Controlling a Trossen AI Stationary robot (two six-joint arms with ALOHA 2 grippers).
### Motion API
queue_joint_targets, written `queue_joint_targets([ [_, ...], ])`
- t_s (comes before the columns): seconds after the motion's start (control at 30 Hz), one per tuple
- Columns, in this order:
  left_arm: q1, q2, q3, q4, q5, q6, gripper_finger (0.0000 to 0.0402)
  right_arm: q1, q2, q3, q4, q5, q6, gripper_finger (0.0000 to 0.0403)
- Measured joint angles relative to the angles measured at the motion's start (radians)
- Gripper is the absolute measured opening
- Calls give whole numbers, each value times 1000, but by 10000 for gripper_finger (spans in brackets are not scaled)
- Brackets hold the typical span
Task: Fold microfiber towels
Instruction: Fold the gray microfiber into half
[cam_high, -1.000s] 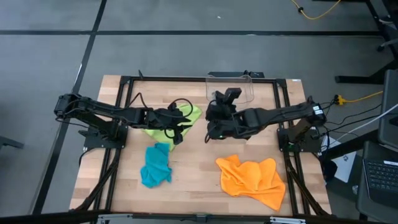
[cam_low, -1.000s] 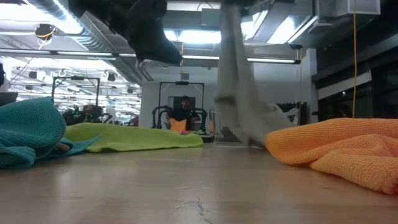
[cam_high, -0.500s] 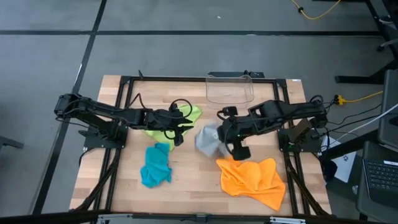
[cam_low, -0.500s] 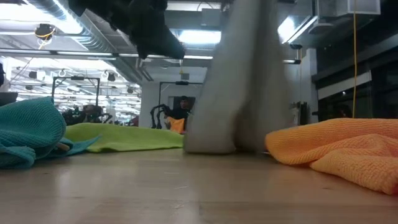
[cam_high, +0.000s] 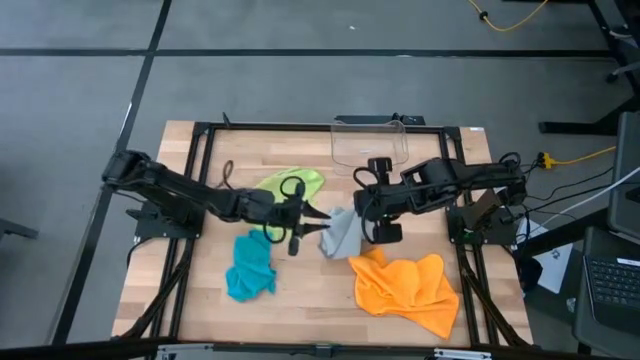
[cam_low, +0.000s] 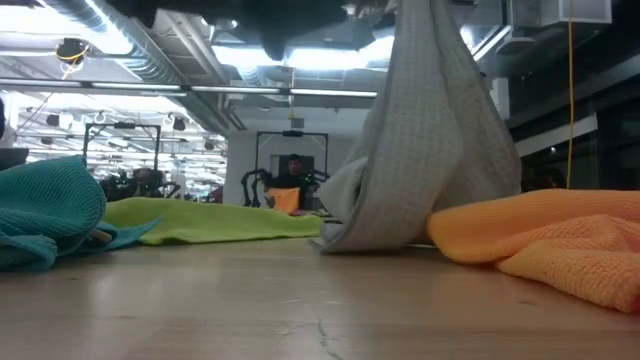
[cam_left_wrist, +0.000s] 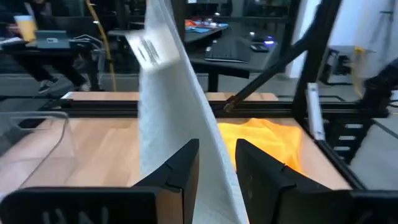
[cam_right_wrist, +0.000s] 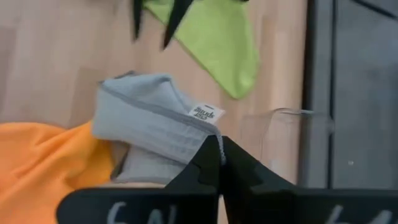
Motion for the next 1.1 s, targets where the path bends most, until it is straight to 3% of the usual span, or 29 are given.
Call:
queue_joint_targets([
  [0.13, 9, 90, 0, 131, -88, -25, 97, 2, 0, 26, 7, 0, -31, 3],
  [0.4, 26, 196, 0, 301, -34, -109, 97, -1, 0, 37, 7, 63, -37, 3],
  [0.53, 20, 201, 17, 279, -23, -110, 107, -12, 0, 37, 7, 63, -54, 3],
  [0.8, 22, 200, 33, 266, -23, -152, 165, -45, 0, 37, 9, 63, -59, 3],
  [0.93, 23, 200, 33, 252, -96, -152, 169, -51, 0, 37, 31, 63, -84, 3],
  [1.1, 27, 200, 33, 235, -113, -152, 169, -51, 0, 37, 65, 63, -112, 3],
])
